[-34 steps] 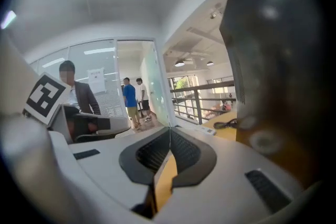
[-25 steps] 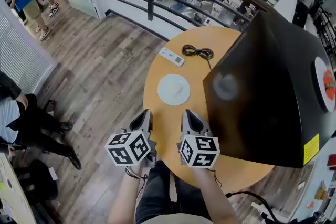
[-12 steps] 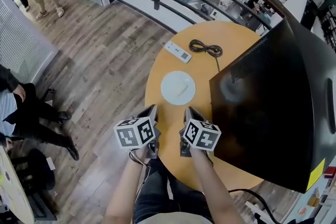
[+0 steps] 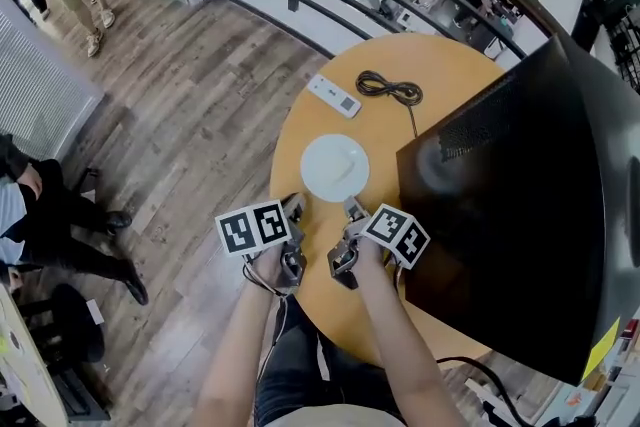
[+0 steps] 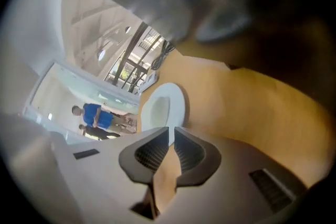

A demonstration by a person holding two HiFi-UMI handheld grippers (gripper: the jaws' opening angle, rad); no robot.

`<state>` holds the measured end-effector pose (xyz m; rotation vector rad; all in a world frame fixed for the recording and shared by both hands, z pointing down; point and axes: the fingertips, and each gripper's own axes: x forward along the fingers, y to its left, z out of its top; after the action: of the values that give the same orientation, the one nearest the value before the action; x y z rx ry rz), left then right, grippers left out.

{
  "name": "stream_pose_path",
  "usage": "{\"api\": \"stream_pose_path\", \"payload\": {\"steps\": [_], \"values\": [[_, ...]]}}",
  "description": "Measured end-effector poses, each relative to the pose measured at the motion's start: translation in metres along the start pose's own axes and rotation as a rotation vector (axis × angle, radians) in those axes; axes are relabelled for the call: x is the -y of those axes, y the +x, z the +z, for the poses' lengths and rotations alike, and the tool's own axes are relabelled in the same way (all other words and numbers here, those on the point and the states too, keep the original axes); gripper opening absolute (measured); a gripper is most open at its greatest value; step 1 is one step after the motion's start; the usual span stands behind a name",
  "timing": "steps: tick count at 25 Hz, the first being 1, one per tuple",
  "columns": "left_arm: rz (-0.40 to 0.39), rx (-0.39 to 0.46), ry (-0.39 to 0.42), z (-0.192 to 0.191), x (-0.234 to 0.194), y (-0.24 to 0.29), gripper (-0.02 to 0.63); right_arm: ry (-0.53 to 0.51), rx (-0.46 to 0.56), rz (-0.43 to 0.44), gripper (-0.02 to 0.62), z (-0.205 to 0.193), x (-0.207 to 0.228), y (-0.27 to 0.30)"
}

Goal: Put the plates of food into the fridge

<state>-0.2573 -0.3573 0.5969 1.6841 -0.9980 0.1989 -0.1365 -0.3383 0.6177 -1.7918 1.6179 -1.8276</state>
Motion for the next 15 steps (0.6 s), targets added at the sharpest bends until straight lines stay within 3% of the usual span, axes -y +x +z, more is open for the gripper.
{"api": "stream_pose_path", "payload": {"steps": [3,5,15], "values": [[-0.001,-0.002,-0.031,0.006,-0.002,0.006,0.011,0.099,0.004,0.021,0.036,0.003,-0.001,0.004],[-0.005,-0.013,-0.044,0.009,-0.003,0.010,0.031,0.112,0.013,0.013,0.070,0.007,0.000,0.006],[-0.018,-0.062,-0.089,0.024,-0.012,0.029,0.089,0.218,0.096,-0.058,0.090,0.031,0.010,0.008]]}}
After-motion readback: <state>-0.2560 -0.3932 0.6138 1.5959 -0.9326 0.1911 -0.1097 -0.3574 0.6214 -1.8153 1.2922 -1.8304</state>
